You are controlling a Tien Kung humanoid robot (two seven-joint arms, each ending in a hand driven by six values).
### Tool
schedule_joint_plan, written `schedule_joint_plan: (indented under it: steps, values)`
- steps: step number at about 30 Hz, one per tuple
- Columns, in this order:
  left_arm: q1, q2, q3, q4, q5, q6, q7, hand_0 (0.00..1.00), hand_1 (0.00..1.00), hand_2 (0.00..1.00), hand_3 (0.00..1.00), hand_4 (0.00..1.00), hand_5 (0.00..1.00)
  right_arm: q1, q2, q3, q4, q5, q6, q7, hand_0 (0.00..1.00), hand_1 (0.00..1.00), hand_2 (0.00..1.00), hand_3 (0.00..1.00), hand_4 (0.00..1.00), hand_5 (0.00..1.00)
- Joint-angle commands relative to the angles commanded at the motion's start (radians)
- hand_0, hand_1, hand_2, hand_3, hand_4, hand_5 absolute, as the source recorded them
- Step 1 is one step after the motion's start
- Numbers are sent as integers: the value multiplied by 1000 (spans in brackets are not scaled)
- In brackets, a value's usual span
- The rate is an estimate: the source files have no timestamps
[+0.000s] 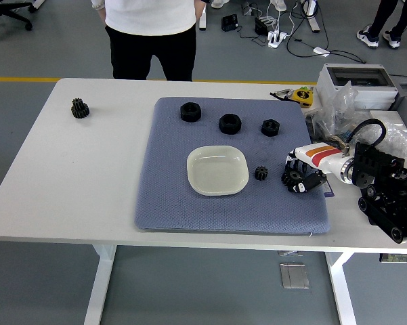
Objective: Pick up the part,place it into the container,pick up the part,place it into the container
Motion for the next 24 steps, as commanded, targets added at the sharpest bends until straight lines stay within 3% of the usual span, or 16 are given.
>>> schedule_joint_plan:
  steps: [7, 8, 24]
  values:
    - [3, -1, -8, 1, 7, 2, 2, 681, 710, 740, 593, 703, 590, -2, -10, 13, 35, -21, 2, -2, 381, 425, 477, 489, 644, 144]
    - [3, 0, -7, 1, 6, 2, 1, 680, 710, 738, 590, 704, 591, -1, -13, 17, 41, -23, 1, -3, 323, 408, 462, 482, 650, 133]
    - [4, 0, -6, 2, 3, 4, -1, 678, 706, 734, 589, 702, 588, 19, -36, 85, 169, -104, 0, -11, 293, 402, 455, 483, 652, 141]
